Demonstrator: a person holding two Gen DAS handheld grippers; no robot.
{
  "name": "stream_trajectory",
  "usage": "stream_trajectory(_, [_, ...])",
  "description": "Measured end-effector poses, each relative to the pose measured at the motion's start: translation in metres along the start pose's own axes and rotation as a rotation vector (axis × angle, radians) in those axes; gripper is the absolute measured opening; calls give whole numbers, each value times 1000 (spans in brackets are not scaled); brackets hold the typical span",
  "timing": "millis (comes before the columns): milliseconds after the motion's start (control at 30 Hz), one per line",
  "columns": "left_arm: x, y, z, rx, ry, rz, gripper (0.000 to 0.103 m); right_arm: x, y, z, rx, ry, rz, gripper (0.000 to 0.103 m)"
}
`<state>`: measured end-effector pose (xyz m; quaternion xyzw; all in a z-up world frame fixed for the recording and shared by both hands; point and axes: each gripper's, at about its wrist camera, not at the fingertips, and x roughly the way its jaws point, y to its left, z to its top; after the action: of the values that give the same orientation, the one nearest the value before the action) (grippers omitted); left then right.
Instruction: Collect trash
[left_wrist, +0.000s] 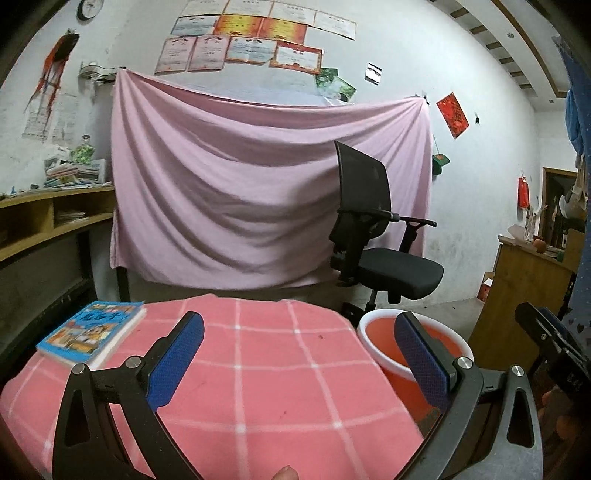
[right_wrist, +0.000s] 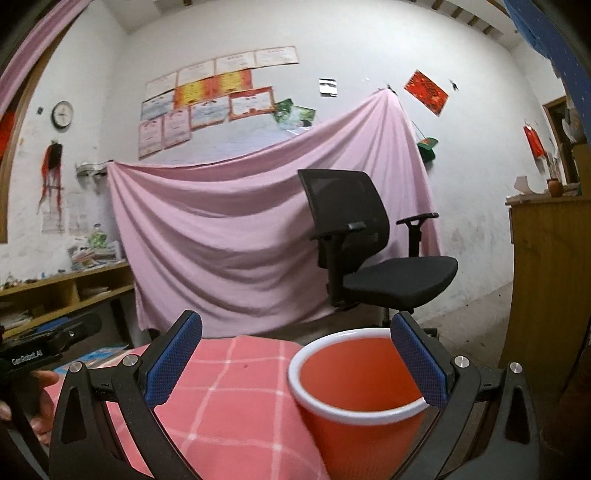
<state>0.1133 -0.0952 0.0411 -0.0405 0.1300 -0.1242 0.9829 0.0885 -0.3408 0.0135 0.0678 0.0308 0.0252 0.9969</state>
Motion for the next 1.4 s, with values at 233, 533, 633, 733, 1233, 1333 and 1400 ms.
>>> stream_trajectory(233, [-47,21,-15,-25,-2,30,101,-28,25,-14,2,29,15,103])
stream_trajectory(533, [-99,46,-40,-52,-15,104,101,-69,64,-22,-61,4,51,103])
stream_trajectory(633, [-111,49,-49,-42,-24,154,101,-80,74,-27,-74,-6,43,103])
stream_trajectory(733, [-118,50,-58,-42,-29,161,101,-87,83,-38,-78,5,27,103])
stream_trajectory(1233, [-129,42,-87,-6,-69,135,101,-94,96,-59,-132,9,-28,103])
stream_trajectory(1333, [-126,41,-89,-11,-64,131,101,-87,97,-65,-143,47,-31,103])
stream_trajectory(1400, [-124,40,-91,-14,-61,132,101,-82,99,-68,-151,71,-28,103])
